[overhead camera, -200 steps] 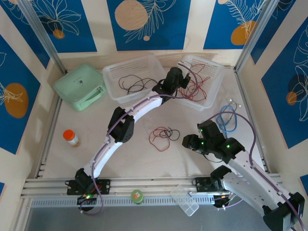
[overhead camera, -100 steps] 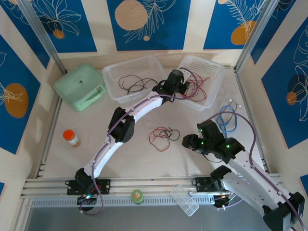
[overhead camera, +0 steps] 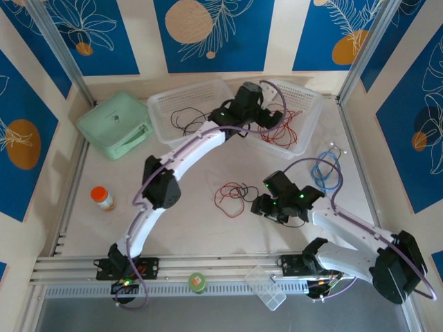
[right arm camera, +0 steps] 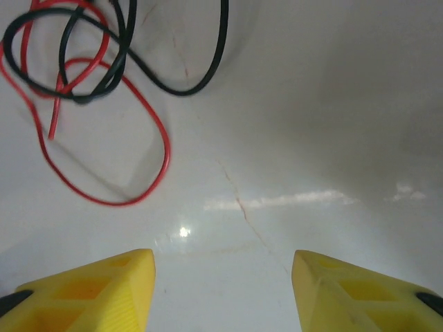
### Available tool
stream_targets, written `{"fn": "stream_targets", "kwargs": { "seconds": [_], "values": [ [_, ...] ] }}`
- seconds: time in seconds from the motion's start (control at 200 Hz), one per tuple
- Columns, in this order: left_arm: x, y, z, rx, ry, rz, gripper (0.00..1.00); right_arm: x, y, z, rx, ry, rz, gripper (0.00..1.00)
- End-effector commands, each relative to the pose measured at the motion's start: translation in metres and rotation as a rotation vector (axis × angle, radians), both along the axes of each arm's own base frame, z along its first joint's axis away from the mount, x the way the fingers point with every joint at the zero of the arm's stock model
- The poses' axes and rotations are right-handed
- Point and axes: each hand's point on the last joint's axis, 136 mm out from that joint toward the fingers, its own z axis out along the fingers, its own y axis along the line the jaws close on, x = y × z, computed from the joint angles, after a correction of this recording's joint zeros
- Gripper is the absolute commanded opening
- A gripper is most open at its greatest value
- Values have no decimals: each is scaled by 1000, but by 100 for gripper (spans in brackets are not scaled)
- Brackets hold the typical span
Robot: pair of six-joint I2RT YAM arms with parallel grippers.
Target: Untangle the cables
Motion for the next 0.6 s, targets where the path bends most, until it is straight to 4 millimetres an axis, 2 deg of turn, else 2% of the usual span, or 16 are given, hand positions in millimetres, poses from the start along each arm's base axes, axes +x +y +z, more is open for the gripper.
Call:
{"fn": "stream_targets", "kwargs": {
  "seconds": [0.0, 0.105, 0.25, 0.34, 0.455, 0.595],
  "values": [
    [-35, 38, 50, 5, -34, 36, 100, 29, 5, 6, 12, -56, -118, 55],
    [-60, 75, 55, 16, -11, 88, 100, 46, 4, 2, -16, -54, -162, 55],
    [-96, 123, 34, 33, 77, 154, 100, 68, 6, -2, -54, -47, -174, 54],
    [-115, 147, 5, 46, 155, 193, 100, 75, 8, -12, -91, -24, -174, 52],
    [-134, 167, -28, 86, 237, 222, 100, 76, 10, -29, -134, 18, -178, 49],
    [-149, 186, -56, 167, 314, 247, 100, 75, 9, -40, -190, 54, -178, 47]
  ]
}}
